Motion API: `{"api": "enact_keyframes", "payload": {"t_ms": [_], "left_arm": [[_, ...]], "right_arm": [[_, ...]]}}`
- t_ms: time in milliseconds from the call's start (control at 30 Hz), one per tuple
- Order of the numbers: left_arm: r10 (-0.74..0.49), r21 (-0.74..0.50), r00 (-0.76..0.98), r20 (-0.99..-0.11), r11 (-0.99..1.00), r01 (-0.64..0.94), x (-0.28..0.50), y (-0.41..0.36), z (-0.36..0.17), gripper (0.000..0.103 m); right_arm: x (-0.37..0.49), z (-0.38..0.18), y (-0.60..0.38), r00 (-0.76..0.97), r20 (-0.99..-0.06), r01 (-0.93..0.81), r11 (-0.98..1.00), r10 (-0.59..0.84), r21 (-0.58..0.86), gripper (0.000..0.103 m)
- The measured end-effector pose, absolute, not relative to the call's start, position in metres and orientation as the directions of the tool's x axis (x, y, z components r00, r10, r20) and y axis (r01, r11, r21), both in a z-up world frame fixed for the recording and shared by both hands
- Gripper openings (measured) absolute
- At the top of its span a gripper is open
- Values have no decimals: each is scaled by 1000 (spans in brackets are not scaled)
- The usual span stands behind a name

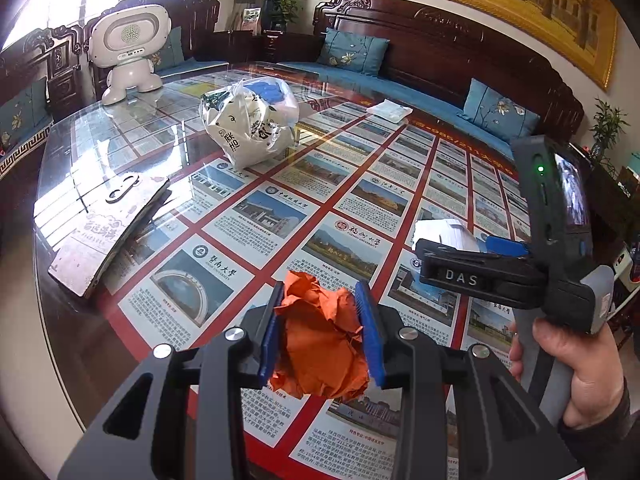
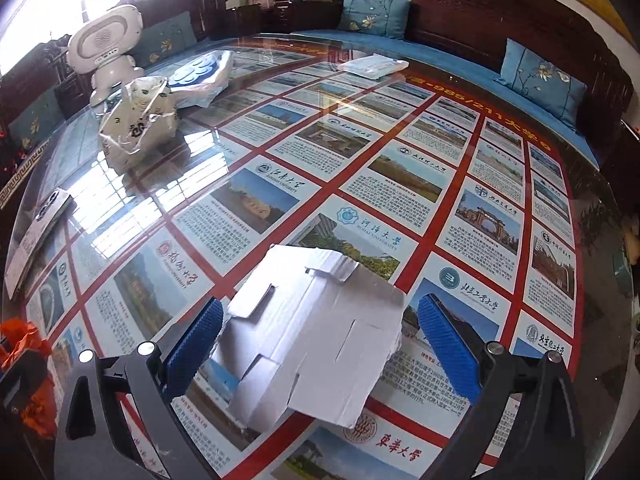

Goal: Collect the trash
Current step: 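Grasp the folded white paper box with the right gripper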

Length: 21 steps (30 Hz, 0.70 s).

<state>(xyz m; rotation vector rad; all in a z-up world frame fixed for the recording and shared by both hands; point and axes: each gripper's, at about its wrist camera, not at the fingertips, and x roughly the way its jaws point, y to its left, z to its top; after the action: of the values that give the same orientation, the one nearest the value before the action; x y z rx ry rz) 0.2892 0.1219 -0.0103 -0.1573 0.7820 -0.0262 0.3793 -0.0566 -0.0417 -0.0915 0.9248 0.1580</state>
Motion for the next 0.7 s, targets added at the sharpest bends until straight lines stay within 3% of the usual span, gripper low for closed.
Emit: {"api": "enact_keyframes", "payload": {"t_ms": [200,467,533,700], "left_arm": [[-87,-145,713,-696,989,-21,290,120,-10,36],[-102,-136,705,-702,991,8,290,111,-13,36],[-105,-137,702,-705,991,11,290,109,-14,36],[-113,-136,702,-703,990,23,286,103,-12,36]], "right_arm": [[384,-48,-60,575,-812,-140,990,99,21,94],[377,-41,-60,591,-795,-184,982,136,31,61],[374,-39,-61,591,-791,-209,977,162,44,39],[364,-38,-64,579,-788,-255,965,209,68,32]]}}
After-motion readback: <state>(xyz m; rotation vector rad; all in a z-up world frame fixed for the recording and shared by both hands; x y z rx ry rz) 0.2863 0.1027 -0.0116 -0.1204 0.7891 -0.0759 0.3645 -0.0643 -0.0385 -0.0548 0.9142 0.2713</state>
